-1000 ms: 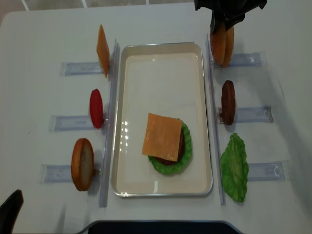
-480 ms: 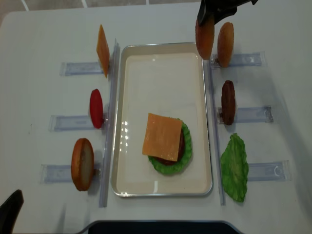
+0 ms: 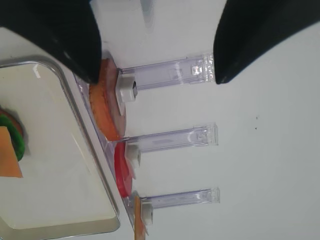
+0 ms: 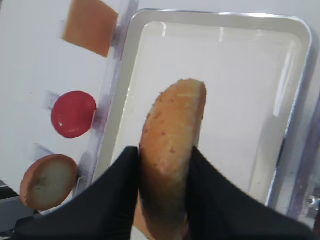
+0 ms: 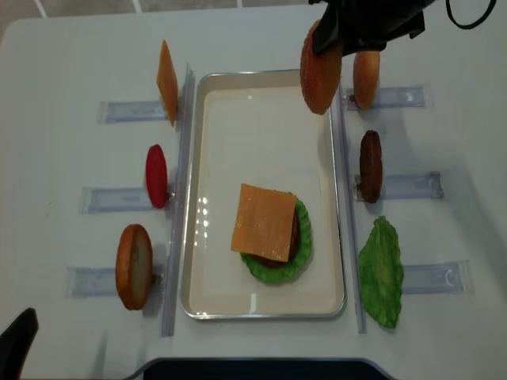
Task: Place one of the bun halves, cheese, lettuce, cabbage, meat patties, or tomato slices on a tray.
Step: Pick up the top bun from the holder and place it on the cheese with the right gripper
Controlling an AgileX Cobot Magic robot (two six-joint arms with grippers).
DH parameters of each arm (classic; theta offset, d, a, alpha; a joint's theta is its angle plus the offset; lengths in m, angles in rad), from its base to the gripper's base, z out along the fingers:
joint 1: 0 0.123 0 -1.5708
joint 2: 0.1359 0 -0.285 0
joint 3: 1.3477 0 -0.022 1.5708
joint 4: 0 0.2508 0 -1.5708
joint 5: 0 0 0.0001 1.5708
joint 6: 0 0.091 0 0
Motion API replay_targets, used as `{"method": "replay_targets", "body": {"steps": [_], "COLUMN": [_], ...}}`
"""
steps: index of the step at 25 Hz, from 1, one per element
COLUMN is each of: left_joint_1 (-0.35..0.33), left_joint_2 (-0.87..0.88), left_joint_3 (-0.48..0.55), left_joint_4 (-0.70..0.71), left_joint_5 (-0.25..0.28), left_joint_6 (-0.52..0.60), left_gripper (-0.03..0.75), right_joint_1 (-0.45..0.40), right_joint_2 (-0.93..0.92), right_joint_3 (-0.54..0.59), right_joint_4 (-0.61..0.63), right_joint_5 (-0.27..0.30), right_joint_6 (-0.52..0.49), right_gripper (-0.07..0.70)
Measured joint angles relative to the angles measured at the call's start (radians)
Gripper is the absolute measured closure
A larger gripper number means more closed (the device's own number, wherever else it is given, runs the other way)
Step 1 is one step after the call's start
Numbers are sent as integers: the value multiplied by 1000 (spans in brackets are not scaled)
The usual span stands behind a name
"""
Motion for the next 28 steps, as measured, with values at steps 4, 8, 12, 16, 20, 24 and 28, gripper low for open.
{"method": "replay_targets", "body": {"steps": [4,8,12,16,20,24,28], "left_joint_1": [0,0,0,0,0,0,0], "left_joint_2": [0,0,0,0,0,0,0], "left_joint_3": [0,0,0,0,0,0,0], "left_joint_4": [0,0,0,0,0,0,0], "left_joint_5": [0,0,0,0,0,0,0], "left_joint_6": [0,0,0,0,0,0,0], "left_gripper": [181,181,181,181,181,181,181], "right_joint_1": [0,0,0,0,1,23,71], "right_joint_2": [-62,-90,-93,-95,-95,-95,-95], "right_joint_3": [110,200,292,380,463,518,549], "right_joint_4": [141,304,503,639,729,787,804], "right_joint_5": [-30,-39,-47,-32,-17,-26,-75], "right_joint_6": [-106,-247,-410,-545,-640,-703,-727], "right_gripper": [401,401,401,401,401,401,401]}}
